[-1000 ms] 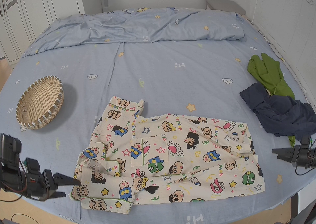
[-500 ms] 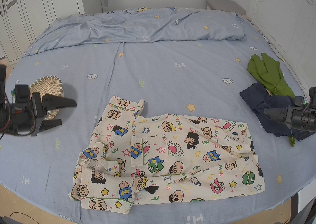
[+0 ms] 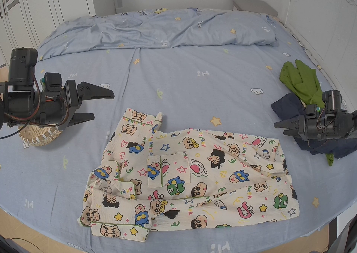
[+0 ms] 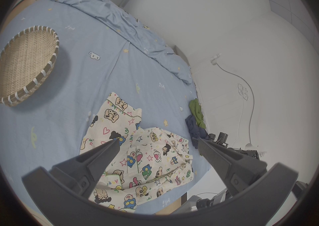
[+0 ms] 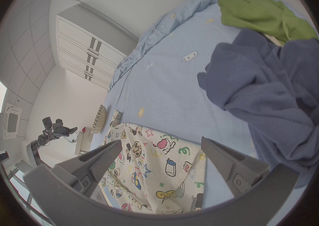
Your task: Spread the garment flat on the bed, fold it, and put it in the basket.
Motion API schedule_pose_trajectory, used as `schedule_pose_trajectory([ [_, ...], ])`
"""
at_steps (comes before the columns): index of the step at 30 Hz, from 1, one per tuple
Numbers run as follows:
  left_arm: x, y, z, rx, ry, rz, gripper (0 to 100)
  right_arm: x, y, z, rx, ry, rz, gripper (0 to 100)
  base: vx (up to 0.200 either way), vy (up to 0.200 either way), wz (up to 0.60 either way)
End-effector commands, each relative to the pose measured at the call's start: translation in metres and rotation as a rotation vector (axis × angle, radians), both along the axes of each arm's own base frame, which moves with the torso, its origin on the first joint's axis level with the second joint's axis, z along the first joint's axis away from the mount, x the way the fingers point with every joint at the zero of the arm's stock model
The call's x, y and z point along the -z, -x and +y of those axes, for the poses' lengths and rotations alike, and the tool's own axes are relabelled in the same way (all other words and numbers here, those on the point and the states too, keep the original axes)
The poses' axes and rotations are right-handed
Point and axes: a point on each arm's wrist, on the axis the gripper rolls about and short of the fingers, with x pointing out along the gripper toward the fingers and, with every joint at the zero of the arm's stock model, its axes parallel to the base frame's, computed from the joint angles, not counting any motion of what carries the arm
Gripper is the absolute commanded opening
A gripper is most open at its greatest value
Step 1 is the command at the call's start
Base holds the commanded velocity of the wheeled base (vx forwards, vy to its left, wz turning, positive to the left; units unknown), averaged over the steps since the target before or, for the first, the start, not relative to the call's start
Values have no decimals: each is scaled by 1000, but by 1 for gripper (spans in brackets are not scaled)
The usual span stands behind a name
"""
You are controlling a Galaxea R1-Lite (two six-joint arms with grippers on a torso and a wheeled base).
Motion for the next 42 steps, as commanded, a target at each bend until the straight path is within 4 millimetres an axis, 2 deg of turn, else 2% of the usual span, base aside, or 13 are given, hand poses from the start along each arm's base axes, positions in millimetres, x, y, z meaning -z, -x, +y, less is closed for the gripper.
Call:
schedule_pose_trajectory([
  [1, 5, -5, -2, 4, -3, 21, 100, 15, -6, 2, -9, -5, 41, 100, 0, 0, 0],
  [14, 8, -7, -3, 6, -5, 29, 100, 17, 1, 1, -40, 26, 112, 100, 0, 0, 0],
  [28, 8, -7, -4, 9, -5, 27, 100, 41, -18, 18, -48, 79, 122, 100, 0, 0, 0],
  [41, 8, -7, -4, 10, -5, 29, 100, 35, -21, 18, -23, 54, 77, 100, 0, 0, 0],
  [42, 8, -7, -4, 10, -5, 29, 100, 34, -21, 18, -18, 49, 79, 0, 0, 0, 0],
])
